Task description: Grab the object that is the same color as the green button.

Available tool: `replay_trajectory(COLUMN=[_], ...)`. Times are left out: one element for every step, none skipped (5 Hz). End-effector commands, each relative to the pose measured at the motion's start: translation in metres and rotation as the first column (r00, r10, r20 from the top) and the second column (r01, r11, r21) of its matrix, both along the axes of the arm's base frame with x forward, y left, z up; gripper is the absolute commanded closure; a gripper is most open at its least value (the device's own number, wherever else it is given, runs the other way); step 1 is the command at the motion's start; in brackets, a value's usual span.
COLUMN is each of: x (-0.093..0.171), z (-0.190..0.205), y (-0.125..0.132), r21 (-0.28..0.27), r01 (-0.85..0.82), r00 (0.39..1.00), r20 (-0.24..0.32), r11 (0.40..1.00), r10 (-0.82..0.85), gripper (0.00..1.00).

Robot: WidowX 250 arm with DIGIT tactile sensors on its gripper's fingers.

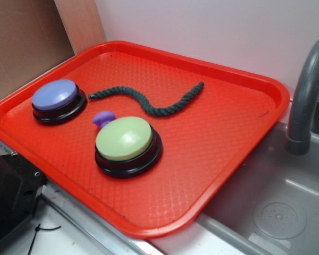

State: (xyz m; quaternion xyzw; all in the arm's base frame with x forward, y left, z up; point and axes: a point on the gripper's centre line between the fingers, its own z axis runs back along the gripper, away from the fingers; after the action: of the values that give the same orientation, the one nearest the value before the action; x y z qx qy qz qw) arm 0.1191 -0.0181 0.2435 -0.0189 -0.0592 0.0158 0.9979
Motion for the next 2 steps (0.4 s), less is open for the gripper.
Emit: replay_trajectory(x=[0.0,0.014], z=[0.0,-0.015], y=[0.0,0.012], r21=[0.0,-0.002], r01=[0.0,0.031], r00=[1.0,1.0], r20=[0.0,-0.004], r11=[1.0,1.0], r10=[0.0,-0.031], gripper=[0.0,0.0])
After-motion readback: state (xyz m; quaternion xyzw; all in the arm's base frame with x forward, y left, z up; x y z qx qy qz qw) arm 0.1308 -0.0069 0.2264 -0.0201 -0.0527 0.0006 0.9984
